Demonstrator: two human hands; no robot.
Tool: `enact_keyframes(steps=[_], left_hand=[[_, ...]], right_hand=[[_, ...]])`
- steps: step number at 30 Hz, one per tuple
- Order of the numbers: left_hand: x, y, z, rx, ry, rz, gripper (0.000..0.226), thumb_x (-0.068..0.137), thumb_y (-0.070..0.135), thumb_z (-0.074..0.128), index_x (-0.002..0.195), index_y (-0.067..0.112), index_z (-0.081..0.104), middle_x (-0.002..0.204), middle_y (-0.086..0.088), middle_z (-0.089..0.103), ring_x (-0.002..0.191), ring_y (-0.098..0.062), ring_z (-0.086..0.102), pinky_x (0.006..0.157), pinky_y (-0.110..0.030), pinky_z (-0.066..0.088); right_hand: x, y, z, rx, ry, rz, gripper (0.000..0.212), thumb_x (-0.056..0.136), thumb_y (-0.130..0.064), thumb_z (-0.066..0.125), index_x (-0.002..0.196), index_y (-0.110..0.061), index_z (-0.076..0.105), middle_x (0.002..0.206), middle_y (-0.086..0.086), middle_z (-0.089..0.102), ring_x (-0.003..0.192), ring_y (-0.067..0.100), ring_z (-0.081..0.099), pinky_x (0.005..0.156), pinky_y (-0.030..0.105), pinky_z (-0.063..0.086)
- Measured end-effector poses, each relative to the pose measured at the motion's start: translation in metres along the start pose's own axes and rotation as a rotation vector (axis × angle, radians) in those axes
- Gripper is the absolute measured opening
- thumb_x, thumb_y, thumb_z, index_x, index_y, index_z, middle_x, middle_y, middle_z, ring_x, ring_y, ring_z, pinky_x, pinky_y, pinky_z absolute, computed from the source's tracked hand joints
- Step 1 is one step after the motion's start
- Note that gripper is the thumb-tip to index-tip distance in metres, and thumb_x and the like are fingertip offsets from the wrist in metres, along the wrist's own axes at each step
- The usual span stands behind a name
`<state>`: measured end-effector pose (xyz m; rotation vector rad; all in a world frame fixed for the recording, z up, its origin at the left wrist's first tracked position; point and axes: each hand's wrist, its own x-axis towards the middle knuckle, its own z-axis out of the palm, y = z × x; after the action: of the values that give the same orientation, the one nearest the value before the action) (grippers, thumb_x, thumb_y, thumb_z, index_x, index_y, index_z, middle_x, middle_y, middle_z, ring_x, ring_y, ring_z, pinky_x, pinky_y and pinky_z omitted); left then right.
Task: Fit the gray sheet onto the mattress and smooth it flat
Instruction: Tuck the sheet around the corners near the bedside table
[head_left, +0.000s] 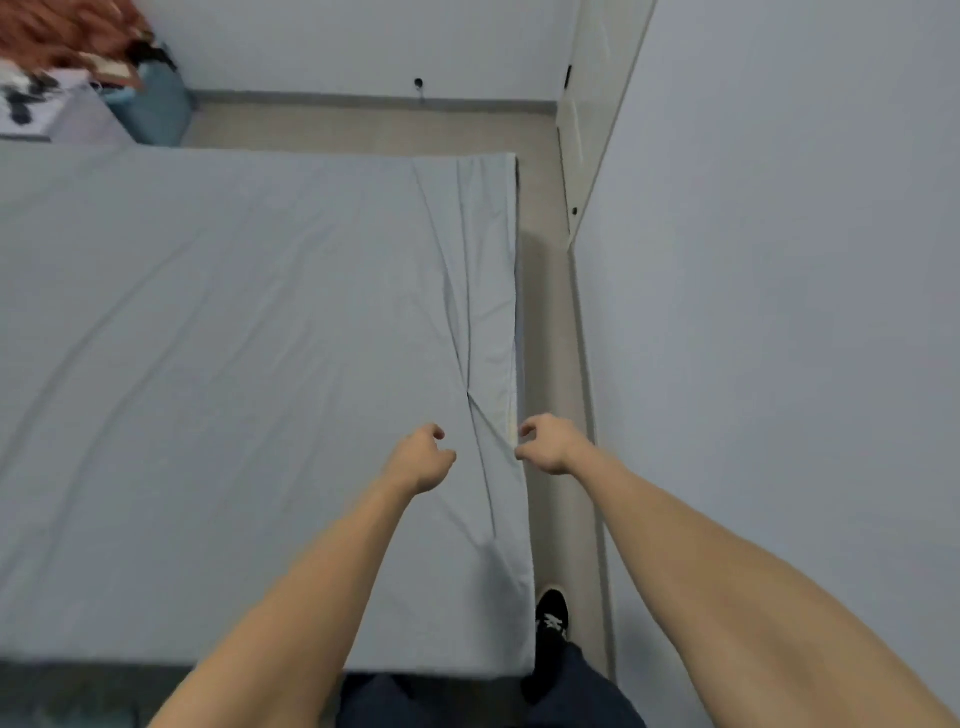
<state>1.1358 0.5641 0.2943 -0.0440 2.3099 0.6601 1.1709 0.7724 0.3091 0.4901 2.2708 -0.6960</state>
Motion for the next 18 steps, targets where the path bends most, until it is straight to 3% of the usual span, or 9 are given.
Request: enact_keyframes(steps=[5, 11, 14, 18], left_hand=[[-0.011, 0.026, 0.02, -0.105, 0.034, -0.05, 0.05, 0.092, 0.03, 0.057, 0.139, 0.018, 0.045, 0.139, -0.009, 0.053, 0.123, -0.028, 0.054, 0.102, -0.04, 0.045], [0.01, 0.023, 0.019, -0.145, 0.087, -0.114, 0.047, 0.092, 0.031, 0.056, 0.136, 0.019, 0.048, 0.126, -0.006, 0.059, 0.111, -0.025, 0.058, 0.096, -0.038, 0.048], [0.033, 0.016, 0.022, -0.125, 0.084, -0.1, 0.044, 0.092, 0.03, 0.056, 0.134, 0.019, 0.049, 0.125, -0.006, 0.061, 0.111, -0.025, 0.058, 0.097, -0.039, 0.048], [0.07, 0.008, 0.044, -0.078, 0.015, -0.135, 0.042, 0.092, 0.031, 0.054, 0.132, 0.018, 0.051, 0.127, -0.006, 0.06, 0.113, -0.025, 0.057, 0.095, -0.037, 0.047]], right_hand=[[0.024, 0.004, -0.031, -0.131, -0.062, -0.076, 0.055, 0.085, -0.036, 0.064, 0.136, -0.017, 0.055, 0.138, 0.01, 0.057, 0.122, 0.03, 0.057, 0.101, 0.036, 0.047], [0.051, 0.008, -0.046, -0.205, -0.036, -0.105, 0.047, 0.085, -0.033, 0.057, 0.13, -0.017, 0.059, 0.133, 0.01, 0.059, 0.113, 0.03, 0.06, 0.096, 0.038, 0.051], [0.073, 0.013, -0.047, -0.235, 0.003, -0.113, 0.037, 0.088, -0.027, 0.052, 0.121, -0.012, 0.063, 0.127, 0.011, 0.062, 0.112, 0.031, 0.06, 0.095, 0.039, 0.051], [0.117, 0.02, -0.042, -0.272, -0.058, -0.084, 0.036, 0.092, -0.025, 0.048, 0.124, -0.013, 0.06, 0.124, 0.011, 0.062, 0.109, 0.031, 0.06, 0.091, 0.037, 0.052]])
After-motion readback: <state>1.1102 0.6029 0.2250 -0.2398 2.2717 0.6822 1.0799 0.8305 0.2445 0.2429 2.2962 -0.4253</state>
